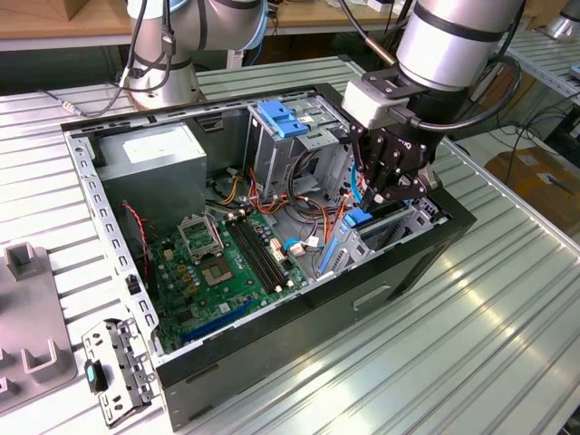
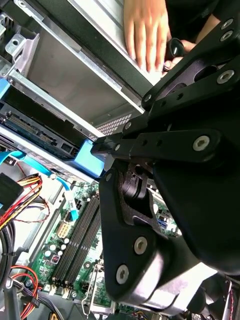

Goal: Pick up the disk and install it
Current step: 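Insert the first disk wire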

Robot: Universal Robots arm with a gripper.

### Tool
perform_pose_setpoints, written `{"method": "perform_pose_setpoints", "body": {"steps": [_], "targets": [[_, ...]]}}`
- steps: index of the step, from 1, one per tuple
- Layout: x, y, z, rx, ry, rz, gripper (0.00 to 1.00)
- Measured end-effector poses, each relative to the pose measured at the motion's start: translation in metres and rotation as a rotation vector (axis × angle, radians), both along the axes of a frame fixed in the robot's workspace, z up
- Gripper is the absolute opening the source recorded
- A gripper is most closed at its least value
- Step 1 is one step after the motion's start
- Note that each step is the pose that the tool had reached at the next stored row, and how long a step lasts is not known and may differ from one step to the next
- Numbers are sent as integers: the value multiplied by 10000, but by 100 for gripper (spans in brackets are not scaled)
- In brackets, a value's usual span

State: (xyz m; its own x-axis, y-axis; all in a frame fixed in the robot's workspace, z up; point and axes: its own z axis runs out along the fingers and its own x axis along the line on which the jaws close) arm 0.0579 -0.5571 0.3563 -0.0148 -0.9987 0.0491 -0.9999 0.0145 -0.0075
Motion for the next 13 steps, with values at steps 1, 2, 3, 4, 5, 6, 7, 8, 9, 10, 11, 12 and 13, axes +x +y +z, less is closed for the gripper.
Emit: {"method": "perform_pose_setpoints", "body": {"steps": [1, 2, 3, 4, 5, 6, 7, 8, 9, 10, 11, 12, 13], "targets": [[6, -3, 0, 0, 0, 1, 11], [25, -4, -1, -2, 0, 1, 11], [54, -6, -2, -2, 0, 0, 11], [75, -6, -2, -2, 0, 0, 11], [101, -6, -2, -3, 1, 1, 11], [130, -6, -3, -2, 1, 1, 11], [164, -6, -5, -2, 1, 1, 11], [180, -6, -5, -2, 1, 7, 11], [181, -9, -4, -4, 1, 53, 11], [181, -8, -4, -2, 1, 149, 11], [182, -9, 6, -3, 1, 317, 11], [182, -9, 26, -3, 3, 441, 11], [182, -9, 51, -2, 6, 541, 11]]}}
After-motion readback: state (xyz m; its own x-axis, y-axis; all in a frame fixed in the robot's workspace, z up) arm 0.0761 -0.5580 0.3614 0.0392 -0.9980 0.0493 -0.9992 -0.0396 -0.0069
